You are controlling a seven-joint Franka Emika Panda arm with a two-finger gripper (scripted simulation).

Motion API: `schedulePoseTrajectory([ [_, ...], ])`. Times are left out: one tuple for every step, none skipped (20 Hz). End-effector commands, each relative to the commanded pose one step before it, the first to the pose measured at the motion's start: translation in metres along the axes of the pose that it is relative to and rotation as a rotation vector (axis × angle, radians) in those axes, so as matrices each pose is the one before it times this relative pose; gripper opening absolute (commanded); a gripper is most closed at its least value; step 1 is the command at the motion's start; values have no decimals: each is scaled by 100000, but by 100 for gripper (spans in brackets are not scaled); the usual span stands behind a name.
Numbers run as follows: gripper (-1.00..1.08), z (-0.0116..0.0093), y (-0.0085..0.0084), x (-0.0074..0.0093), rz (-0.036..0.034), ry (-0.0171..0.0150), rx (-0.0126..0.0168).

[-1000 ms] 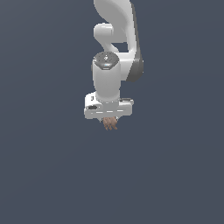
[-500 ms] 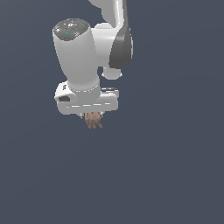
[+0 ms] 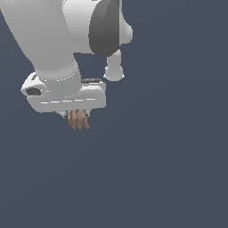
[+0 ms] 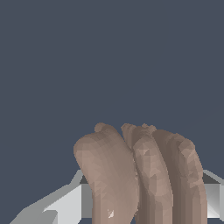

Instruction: Pick up the object and move it to a goal position.

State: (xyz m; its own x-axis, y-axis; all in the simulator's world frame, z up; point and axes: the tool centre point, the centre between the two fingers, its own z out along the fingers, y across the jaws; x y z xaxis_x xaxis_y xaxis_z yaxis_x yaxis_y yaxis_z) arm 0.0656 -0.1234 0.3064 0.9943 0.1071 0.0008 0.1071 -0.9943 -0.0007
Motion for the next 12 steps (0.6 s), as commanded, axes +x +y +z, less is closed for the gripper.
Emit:
schedulePoseTrajectory([
  [-100, -1186, 970, 509, -57, -51, 3],
  [-100, -428, 360, 194, 0, 0, 0],
  [-100, -413, 347, 189, 0, 0, 0],
  [-100, -398, 335, 183, 0, 0, 0],
  [-100, -384, 323, 178, 0, 0, 0],
  [-100, -369, 311, 173, 0, 0, 0],
  [-100, -355, 299, 168, 0, 0, 0],
  [-100, -340, 289, 163, 32, -20, -58],
  [-100, -325, 274, 158, 0, 0, 0],
  [-100, -298, 251, 146, 0, 0, 0],
  [-100, -271, 228, 135, 0, 0, 0],
  [-100, -246, 207, 123, 0, 0, 0],
])
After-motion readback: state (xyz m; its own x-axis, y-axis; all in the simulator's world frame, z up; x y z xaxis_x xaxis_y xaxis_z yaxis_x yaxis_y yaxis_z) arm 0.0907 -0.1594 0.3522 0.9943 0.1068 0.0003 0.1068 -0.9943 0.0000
